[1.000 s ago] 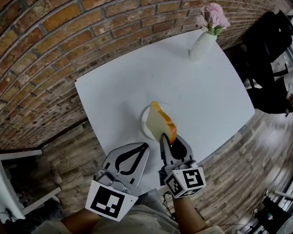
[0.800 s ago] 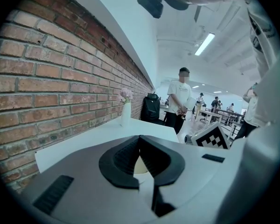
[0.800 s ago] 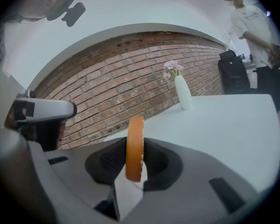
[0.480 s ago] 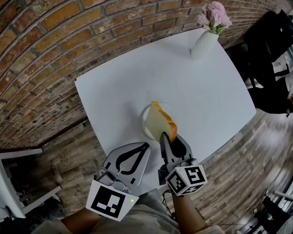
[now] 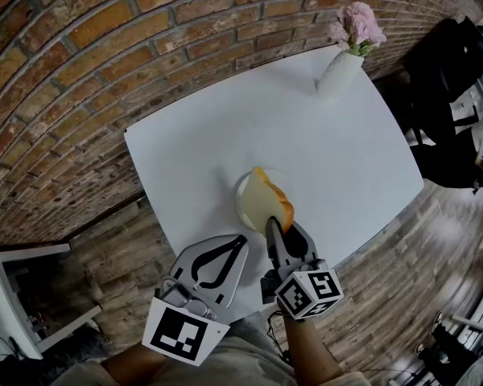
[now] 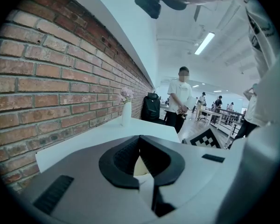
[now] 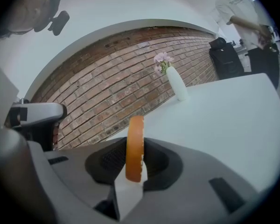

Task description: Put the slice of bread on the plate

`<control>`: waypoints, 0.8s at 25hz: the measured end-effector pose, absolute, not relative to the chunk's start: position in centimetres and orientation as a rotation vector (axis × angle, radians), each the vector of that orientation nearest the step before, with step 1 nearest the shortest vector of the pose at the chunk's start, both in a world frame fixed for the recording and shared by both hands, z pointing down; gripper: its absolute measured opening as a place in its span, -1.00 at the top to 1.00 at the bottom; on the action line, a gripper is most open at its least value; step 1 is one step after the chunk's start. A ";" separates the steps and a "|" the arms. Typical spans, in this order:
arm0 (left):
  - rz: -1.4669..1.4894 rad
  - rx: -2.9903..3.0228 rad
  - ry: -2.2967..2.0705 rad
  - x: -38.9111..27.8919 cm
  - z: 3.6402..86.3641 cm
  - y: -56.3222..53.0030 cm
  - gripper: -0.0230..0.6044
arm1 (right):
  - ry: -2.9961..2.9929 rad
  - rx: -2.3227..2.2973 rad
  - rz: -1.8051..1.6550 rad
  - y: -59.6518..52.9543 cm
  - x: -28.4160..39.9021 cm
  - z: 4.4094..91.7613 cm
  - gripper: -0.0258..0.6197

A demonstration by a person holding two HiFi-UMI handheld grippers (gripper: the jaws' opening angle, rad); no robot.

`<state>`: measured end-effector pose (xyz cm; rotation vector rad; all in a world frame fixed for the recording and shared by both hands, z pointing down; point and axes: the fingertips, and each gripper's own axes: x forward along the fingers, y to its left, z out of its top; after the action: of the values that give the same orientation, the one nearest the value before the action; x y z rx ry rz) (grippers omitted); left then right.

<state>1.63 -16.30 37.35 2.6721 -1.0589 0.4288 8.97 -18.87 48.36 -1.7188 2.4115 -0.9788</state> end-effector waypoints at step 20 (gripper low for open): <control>0.436 2.650 -1.061 1.6 38.0 -16.7 0.90 | 2.358 -1.751 -1.007 -19.7 10.2 49.7 0.58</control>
<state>1.59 -16.74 38.02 2.6499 -1.0607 0.4355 10.19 -19.72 49.74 -1.7506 2.3583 -1.0066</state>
